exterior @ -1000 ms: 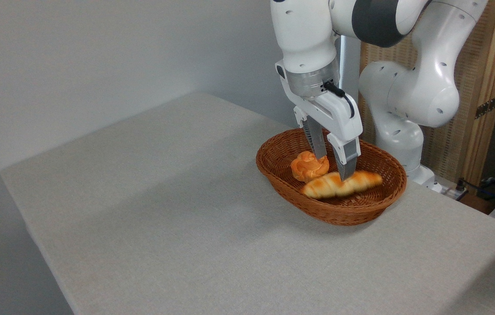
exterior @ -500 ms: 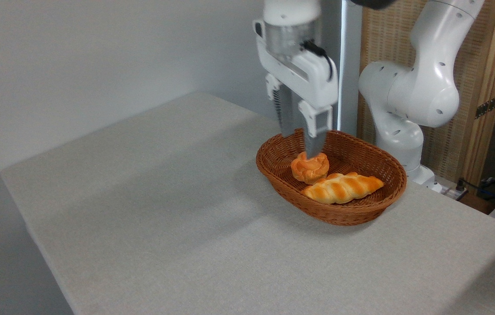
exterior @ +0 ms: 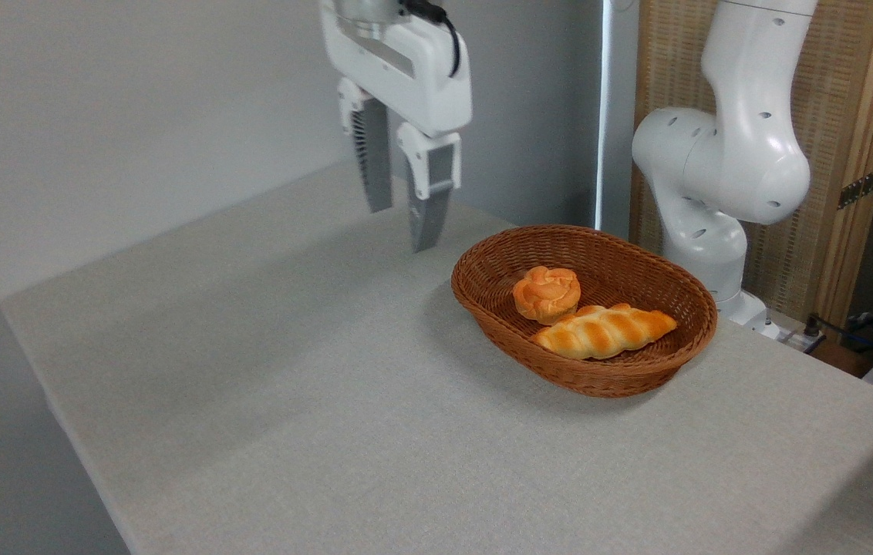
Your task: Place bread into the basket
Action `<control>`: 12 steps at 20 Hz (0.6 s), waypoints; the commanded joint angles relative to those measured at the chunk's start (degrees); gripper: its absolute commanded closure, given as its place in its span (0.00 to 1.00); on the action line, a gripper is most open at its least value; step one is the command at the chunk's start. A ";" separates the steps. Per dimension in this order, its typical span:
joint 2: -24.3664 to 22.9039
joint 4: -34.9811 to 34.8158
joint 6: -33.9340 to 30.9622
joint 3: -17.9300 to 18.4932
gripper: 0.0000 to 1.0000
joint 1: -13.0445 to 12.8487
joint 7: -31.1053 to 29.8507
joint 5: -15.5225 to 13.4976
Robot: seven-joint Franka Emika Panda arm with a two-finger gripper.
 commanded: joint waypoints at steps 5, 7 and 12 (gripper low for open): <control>7.86 9.62 -2.41 -1.10 0.00 0.21 -7.70 -0.94; 8.13 9.62 -2.41 -1.81 0.00 0.21 -8.05 -0.77; 8.74 9.62 -2.41 -2.43 0.00 0.21 -12.97 -0.85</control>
